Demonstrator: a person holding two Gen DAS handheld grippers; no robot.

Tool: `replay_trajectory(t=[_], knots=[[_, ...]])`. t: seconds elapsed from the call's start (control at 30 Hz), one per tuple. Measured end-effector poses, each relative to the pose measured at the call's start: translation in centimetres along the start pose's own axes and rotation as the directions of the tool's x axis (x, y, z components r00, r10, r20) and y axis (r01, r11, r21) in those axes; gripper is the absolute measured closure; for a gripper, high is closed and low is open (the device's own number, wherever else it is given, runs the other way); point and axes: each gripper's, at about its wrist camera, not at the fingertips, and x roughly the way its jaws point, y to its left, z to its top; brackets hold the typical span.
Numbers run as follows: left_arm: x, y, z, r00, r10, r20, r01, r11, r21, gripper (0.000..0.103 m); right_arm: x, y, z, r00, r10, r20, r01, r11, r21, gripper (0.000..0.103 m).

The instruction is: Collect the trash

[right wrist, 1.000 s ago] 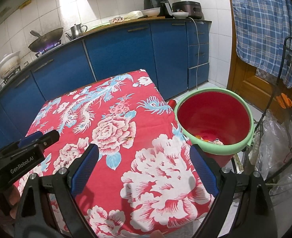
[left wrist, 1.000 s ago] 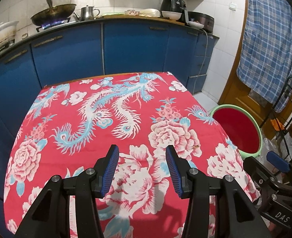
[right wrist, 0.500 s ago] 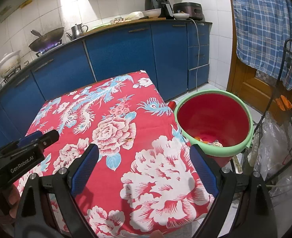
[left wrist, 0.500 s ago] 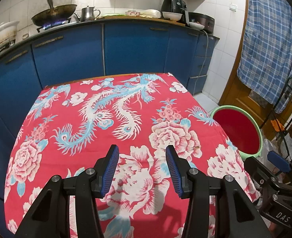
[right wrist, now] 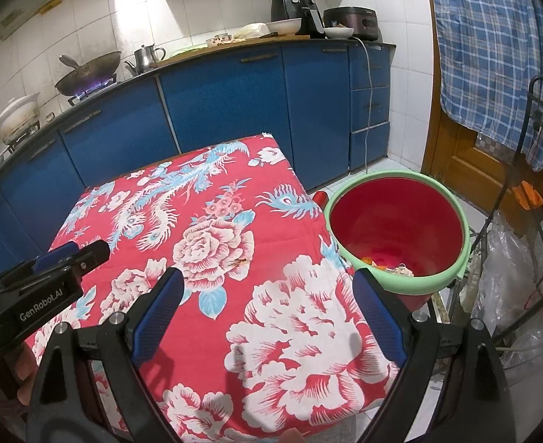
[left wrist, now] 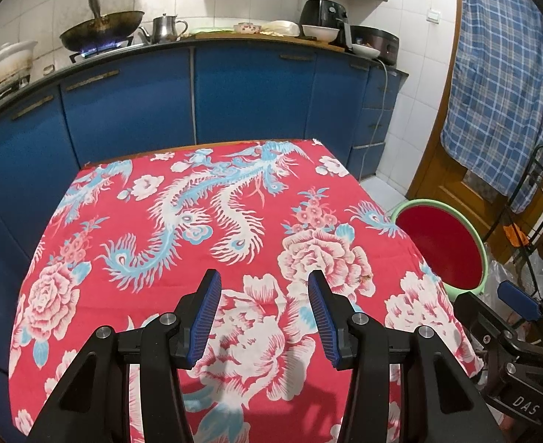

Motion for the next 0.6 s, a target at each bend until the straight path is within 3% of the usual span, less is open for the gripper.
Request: replay_trajectory(t=[0.6], knots=[[-0.31,-0.21,-0.23,0.999,0.007,0.035,-0.007,1.0,0.003,0.053,-0.42,0.58,0.27,0.999,0.012,0.043,-0.012,1.0,-0.012,0.011]])
